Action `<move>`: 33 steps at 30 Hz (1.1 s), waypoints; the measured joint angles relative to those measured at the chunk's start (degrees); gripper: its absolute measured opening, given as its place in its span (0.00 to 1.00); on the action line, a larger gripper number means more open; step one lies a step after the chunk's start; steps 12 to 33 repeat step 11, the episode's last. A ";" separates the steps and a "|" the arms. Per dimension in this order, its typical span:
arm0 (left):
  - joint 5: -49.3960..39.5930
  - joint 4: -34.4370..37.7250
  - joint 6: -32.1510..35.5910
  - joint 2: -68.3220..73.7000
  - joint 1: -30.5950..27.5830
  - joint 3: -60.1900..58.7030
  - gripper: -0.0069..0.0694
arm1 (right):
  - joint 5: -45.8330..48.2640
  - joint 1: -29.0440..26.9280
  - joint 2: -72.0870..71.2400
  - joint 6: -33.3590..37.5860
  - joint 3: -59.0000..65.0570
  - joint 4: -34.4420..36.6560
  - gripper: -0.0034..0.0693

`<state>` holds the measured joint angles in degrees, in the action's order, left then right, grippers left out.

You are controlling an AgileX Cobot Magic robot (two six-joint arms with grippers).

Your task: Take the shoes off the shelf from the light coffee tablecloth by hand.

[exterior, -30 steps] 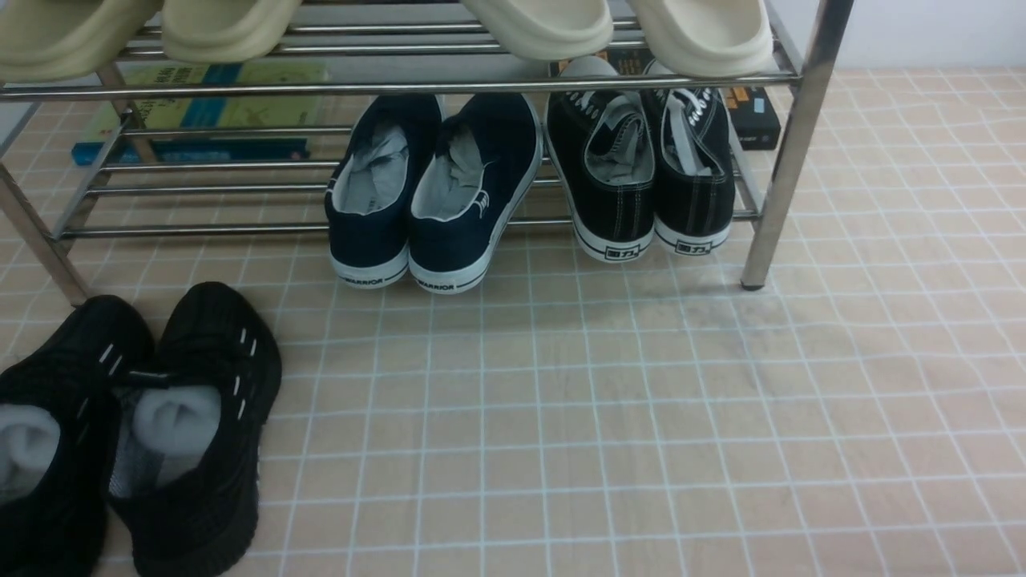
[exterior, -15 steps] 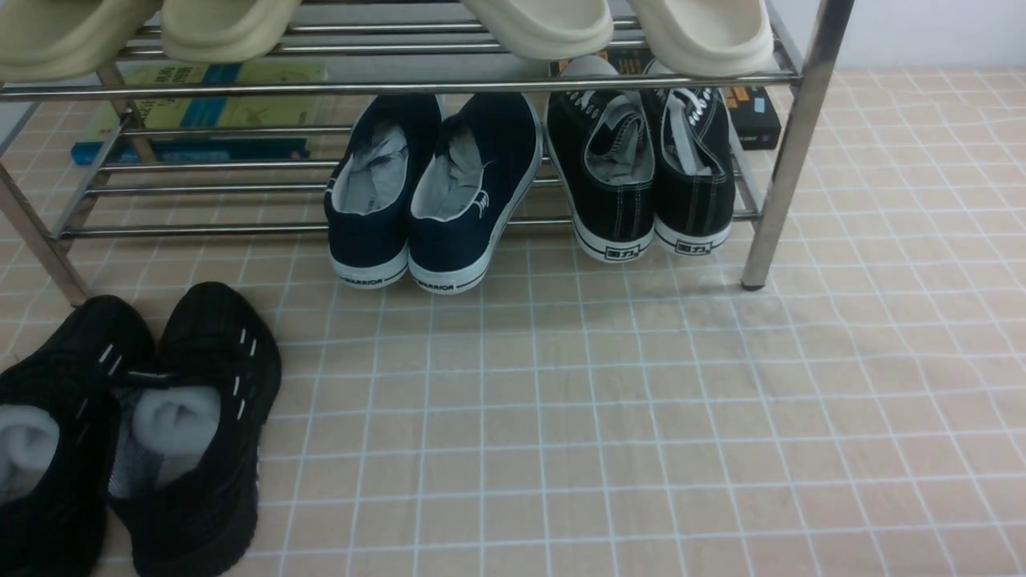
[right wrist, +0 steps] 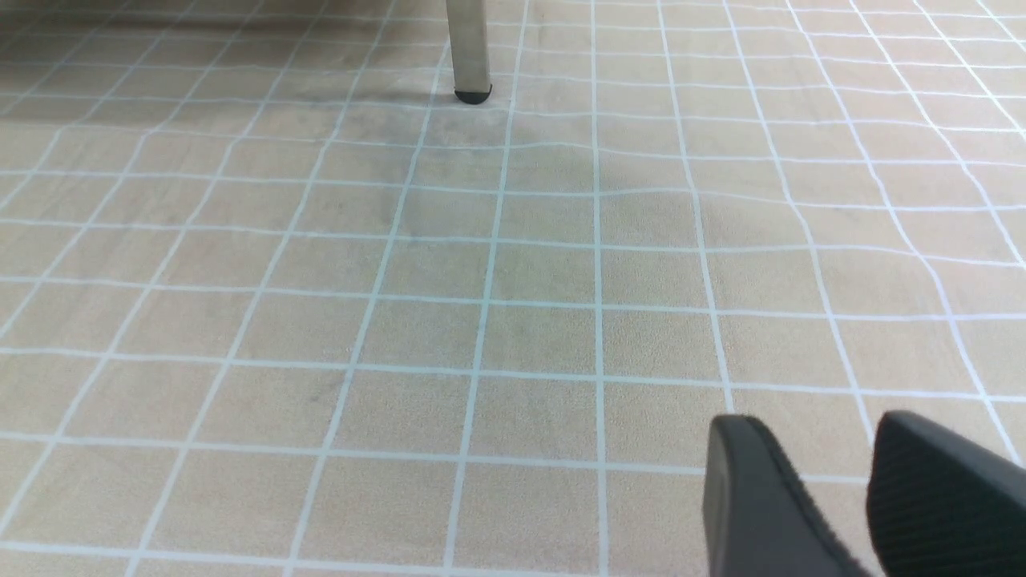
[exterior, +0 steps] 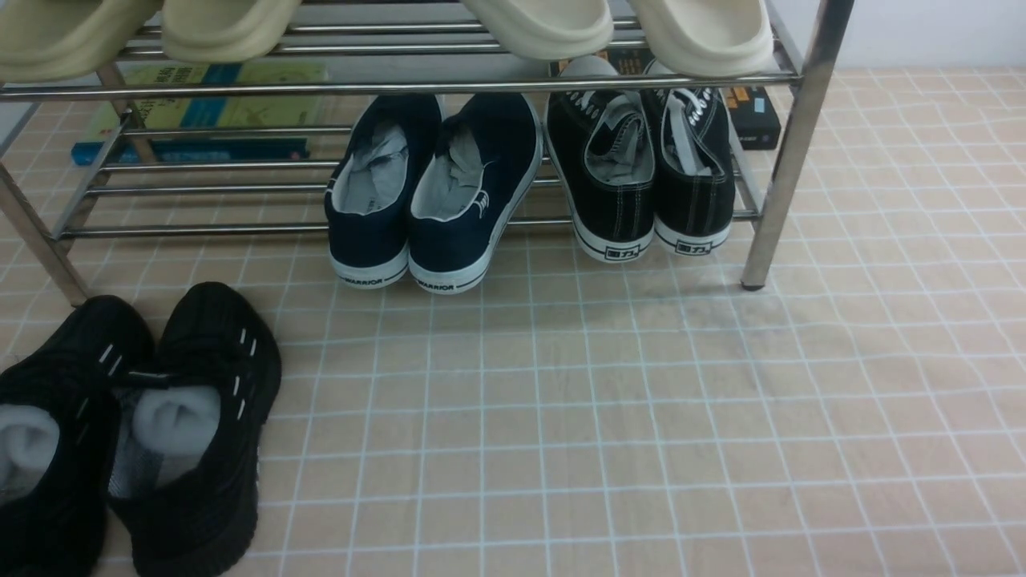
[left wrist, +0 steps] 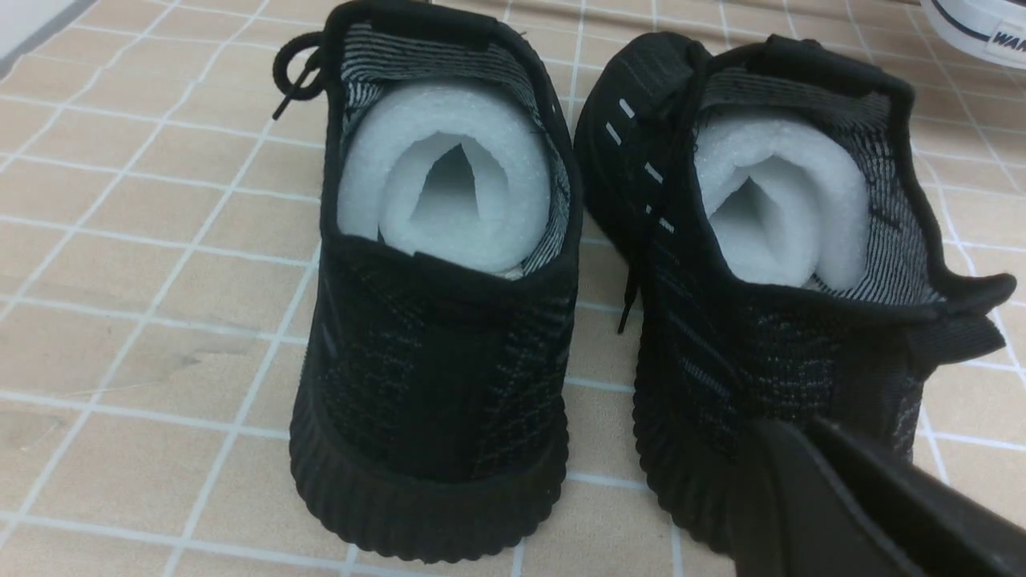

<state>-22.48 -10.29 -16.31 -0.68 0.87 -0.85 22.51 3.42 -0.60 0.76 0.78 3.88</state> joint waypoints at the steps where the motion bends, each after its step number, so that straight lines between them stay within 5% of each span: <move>1: 0.00 0.00 0.00 0.00 0.00 0.00 0.16 | 0.00 0.00 0.00 0.00 0.00 0.00 0.38; 33: 0.00 0.00 0.00 0.00 0.00 0.00 0.18 | 0.00 0.00 0.00 0.00 0.00 0.00 0.38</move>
